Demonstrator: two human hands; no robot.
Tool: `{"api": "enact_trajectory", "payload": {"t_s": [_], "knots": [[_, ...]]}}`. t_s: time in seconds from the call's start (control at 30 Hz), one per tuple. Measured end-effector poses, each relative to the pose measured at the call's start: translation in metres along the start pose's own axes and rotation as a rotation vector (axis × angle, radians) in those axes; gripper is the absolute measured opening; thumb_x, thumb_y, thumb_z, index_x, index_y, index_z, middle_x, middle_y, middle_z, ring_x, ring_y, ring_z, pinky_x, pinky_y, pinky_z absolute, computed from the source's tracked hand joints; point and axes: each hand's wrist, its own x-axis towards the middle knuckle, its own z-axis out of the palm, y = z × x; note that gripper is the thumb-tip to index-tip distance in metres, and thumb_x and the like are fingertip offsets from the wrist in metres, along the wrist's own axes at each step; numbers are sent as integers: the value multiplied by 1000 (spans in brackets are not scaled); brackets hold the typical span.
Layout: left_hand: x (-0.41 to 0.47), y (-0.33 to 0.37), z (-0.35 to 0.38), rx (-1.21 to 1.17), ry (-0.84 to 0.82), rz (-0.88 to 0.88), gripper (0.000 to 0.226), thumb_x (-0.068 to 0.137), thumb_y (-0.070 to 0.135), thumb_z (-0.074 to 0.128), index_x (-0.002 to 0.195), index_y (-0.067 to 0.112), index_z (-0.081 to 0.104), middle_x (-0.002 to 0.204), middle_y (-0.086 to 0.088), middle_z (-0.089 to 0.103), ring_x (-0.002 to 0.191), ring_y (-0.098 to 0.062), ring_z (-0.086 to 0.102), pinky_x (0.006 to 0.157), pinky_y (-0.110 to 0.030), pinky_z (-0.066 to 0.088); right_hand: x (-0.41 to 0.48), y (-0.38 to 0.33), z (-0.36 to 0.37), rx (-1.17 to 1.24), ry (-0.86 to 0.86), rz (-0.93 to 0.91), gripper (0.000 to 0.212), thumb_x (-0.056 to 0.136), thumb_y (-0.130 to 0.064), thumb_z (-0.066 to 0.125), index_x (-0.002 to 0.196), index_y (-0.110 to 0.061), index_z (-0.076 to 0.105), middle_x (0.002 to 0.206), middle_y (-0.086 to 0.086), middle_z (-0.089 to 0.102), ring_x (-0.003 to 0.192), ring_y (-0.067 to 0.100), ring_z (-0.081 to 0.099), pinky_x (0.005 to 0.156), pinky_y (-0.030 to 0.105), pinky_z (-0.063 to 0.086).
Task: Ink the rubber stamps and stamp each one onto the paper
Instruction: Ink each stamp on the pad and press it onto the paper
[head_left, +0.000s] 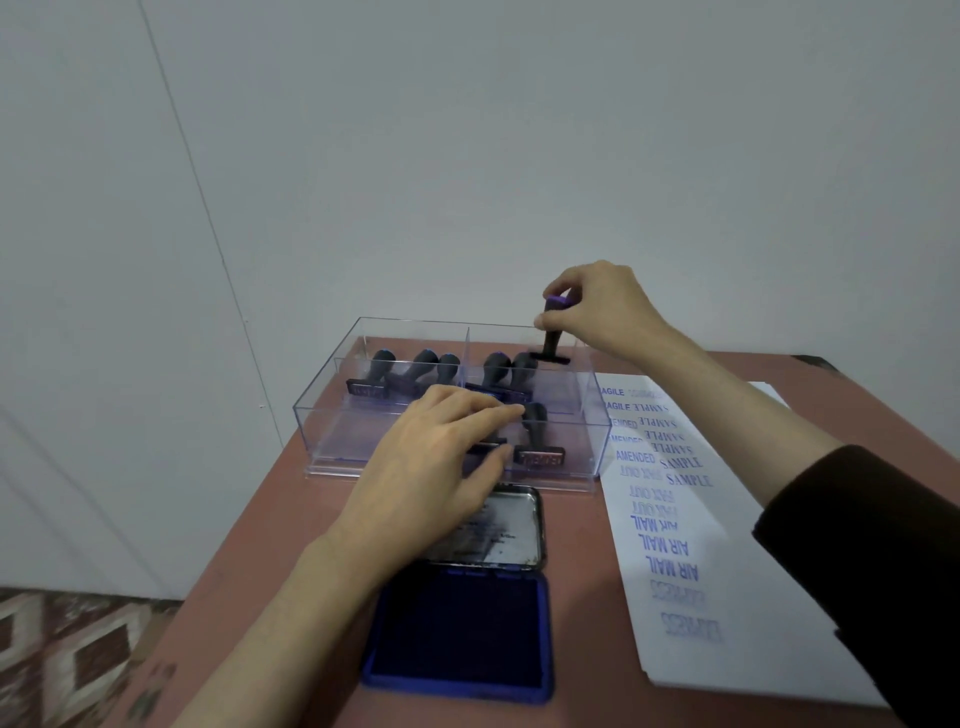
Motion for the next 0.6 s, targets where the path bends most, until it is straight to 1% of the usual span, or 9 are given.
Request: {"api": "enact_trajectory", "payload": {"t_s": [0.1,0.2,0.27,0.3,0.33,0.4,0.47,0.53,0.6], "knots": [[-3,2,-10,20,56,-27,39,86,36,44,114,18,65,102,6,64,98,-11,50,85,-21,42,-12,-12,-9,96,101,-81,33,75,-26,75,106,-15,68,91,3,63,76,12,54,69,19,38],[-14,2,-21,7,119,-84,31,86,34,44,98,17,68,88,6,60,85,-11,50,72,-18,39,-33,-31,-18,166,141,-162,39,74,-26,77,110,-16,66,89,0,60,68,3,48,63,9,36],[-23,0,-26,-7,95,-132,30,86,37,43,90,19,67,80,9,56,78,-9,49,62,-15,36,-53,-43,-22,171,141,-228,34,74,-27,77,105,-17,69,91,0,61,68,3,48,63,6,35],[-28,-2,-27,-9,68,-156,31,86,39,42,88,20,66,78,10,55,76,-8,49,61,-14,35,-63,-48,-23,177,139,-260,31,73,-28,77,101,-17,70,90,0,61,67,4,48,62,7,36],[-32,-5,-27,-9,43,-179,30,86,40,43,86,21,66,76,10,55,74,-8,49,60,-16,37,-74,-53,-23,181,136,-290,29,73,-29,77,98,-18,70,89,0,62,67,4,48,63,8,36],[-39,-8,-26,-4,13,-228,21,87,37,51,85,21,66,77,9,55,72,-8,49,61,-24,40,-95,-62,-21,175,126,-338,27,74,-32,77,95,-18,70,85,-1,61,68,6,49,63,8,37],[-45,-10,-23,-4,12,-269,13,88,31,57,90,22,67,81,9,55,75,-9,50,64,-27,40,-115,-67,-19,162,95,-368,26,74,-33,77,94,-18,69,84,-1,61,70,8,51,64,9,36],[-50,-13,-21,1,3,-286,15,88,30,59,95,21,67,84,9,55,81,-13,52,65,-26,35,-133,-69,-14,148,46,-393,25,74,-31,77,94,-17,70,84,-1,64,70,8,53,63,10,36],[-53,-16,-18,2,-30,-300,21,87,31,58,102,19,68,87,4,57,86,-18,52,67,-25,33,-147,-67,-7,154,-8,-399,24,74,-30,77,93,-17,70,80,-4,66,67,2,53,62,9,37]]}}
